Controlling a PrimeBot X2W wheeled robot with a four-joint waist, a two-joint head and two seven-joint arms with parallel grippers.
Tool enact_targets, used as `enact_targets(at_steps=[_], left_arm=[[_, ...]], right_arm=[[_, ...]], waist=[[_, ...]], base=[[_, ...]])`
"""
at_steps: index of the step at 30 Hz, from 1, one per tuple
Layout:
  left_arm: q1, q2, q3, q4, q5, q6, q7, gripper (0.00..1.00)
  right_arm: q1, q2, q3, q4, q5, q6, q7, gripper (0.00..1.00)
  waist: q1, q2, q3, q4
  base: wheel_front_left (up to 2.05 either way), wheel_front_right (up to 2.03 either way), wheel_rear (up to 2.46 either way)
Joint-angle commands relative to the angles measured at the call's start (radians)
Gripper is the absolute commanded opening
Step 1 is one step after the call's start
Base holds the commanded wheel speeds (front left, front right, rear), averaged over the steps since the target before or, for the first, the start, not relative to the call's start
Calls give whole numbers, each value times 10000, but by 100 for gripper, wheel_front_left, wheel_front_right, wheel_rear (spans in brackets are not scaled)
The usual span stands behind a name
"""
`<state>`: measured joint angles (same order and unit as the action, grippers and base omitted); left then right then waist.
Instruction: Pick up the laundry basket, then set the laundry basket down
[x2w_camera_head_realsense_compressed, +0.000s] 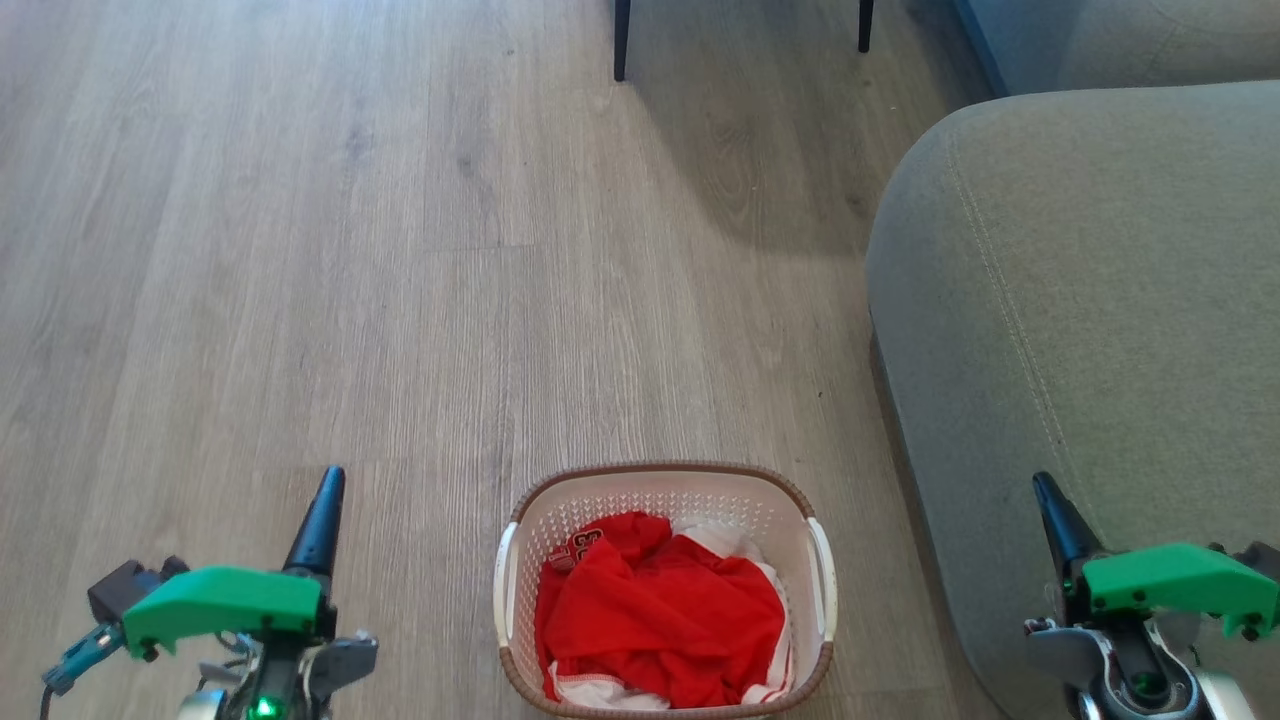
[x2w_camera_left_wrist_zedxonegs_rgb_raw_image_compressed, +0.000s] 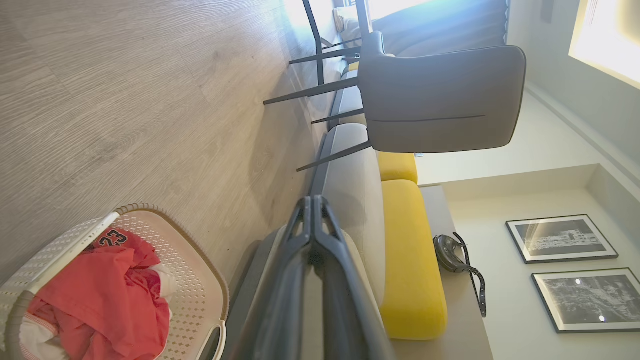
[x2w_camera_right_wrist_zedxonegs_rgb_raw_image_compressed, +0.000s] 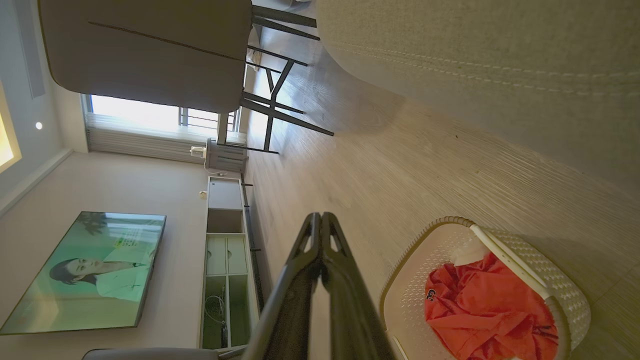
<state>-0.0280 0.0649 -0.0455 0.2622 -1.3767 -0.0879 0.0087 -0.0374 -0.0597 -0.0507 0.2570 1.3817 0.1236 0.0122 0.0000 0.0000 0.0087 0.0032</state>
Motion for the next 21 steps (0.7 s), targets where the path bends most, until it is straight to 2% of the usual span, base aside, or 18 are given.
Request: enact_targets(at_steps=[1, 21], left_arm=[[-641, 157, 440, -283, -288, -104, 75, 0], [-758, 136, 1148, -196, -2470, -404, 684, 0]], right_arm=[[-543, -158, 73, -288, 291, 59, 102, 0], [-666, -134, -288, -153, 2366, 70, 709, 0]], waist=[[0, 0, -4, -2], [0, 0, -51, -29]], base=[[0, 0, 0], [0, 0, 0]])
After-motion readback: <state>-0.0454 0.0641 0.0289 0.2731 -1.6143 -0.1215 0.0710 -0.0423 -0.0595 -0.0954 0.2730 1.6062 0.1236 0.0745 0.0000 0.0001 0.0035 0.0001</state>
